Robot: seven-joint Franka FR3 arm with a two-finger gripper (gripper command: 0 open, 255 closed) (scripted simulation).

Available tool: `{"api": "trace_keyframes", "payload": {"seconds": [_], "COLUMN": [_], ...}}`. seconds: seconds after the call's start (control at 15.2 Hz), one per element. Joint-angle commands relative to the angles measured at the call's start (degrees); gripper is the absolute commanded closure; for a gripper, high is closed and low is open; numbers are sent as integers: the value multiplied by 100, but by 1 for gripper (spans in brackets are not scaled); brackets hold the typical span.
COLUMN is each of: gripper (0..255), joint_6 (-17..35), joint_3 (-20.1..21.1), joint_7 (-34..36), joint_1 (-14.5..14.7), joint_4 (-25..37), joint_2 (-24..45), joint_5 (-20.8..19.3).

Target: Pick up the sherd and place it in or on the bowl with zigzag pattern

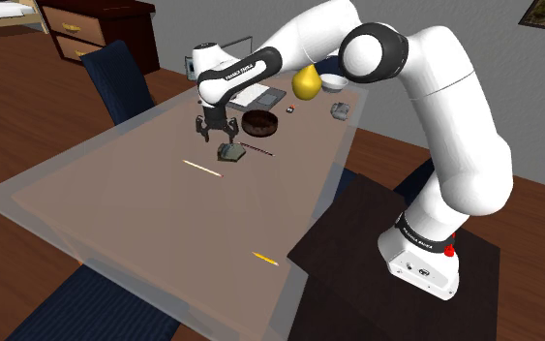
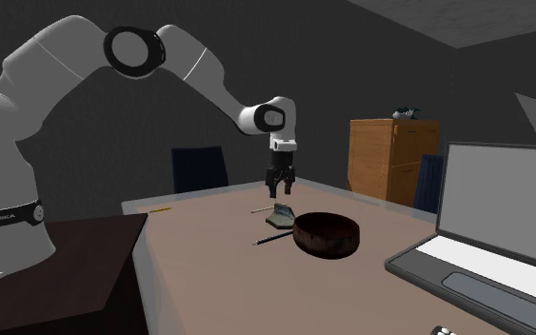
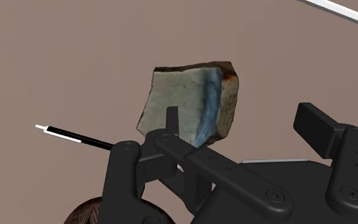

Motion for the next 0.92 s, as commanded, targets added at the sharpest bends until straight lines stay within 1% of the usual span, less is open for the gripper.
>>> {"api": "trace_keyframes", "payload": {"seconds": [0.0, 0.26, 0.73, 0.79, 0.86], "gripper": [0, 0, 0, 255, 255], "joint_6": [96, 274, 273, 273, 273], "joint_3": [-16, -38, -38, -38, -38], "joint_7": [22, 35, 35, 35, 35], "joint_1": [7, 7, 7, 7, 7], "joint_4": [11, -20, -17, -17, -17], "joint_2": [105, 254, 255, 255, 255], "joint_5": [-14, -39, -39, -39, -39]}}
